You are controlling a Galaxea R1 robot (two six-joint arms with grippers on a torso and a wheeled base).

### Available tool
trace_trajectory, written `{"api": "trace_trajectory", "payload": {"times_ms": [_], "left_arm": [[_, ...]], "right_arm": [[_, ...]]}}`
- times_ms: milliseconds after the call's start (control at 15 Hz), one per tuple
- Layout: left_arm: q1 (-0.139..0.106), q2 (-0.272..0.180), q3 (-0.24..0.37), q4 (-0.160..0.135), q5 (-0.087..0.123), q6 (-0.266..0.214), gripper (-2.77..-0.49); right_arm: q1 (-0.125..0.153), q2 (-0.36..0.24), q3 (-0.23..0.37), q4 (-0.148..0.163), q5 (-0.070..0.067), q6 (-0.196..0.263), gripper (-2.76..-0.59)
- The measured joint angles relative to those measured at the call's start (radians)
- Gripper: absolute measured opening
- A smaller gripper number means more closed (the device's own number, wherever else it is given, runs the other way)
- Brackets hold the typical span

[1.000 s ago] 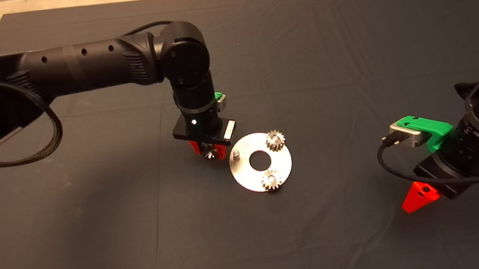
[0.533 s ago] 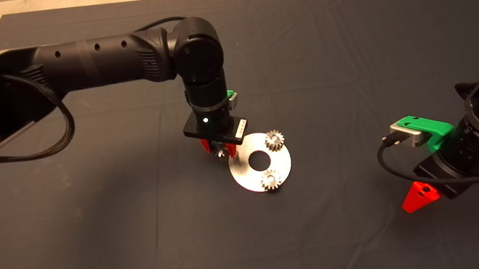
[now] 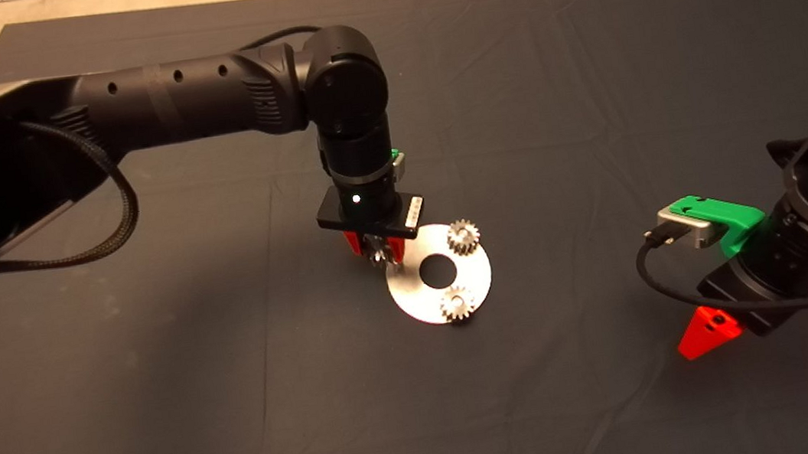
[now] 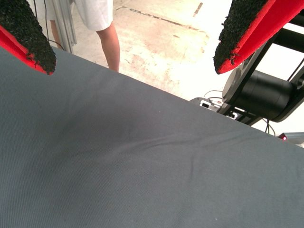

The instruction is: Install three planetary gears onto the carrier pins

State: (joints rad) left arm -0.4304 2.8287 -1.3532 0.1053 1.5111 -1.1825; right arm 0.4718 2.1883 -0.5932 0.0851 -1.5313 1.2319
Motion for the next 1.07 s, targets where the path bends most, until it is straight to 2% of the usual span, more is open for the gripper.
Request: {"api": "trace_trajectory", "payload": {"times_ms": [267,867,1067], "left_arm": [[0.000,0.003,-0.002,0.000,-0.001,-0.028,-2.25],[0.001,0.003,-0.008,0.000,0.000,-0.055,-2.25],[0.001,0.017,-0.015,0.001,0.000,-0.063,-2.25]], "right_arm": [[0.000,0.000,0.000,0.000,0.000,0.000,-0.89],[0.000,0.000,0.001,0.000,0.000,0.000,-0.89],[0.000,0.000,0.001,0.000,0.000,0.000,-0.89]]}}
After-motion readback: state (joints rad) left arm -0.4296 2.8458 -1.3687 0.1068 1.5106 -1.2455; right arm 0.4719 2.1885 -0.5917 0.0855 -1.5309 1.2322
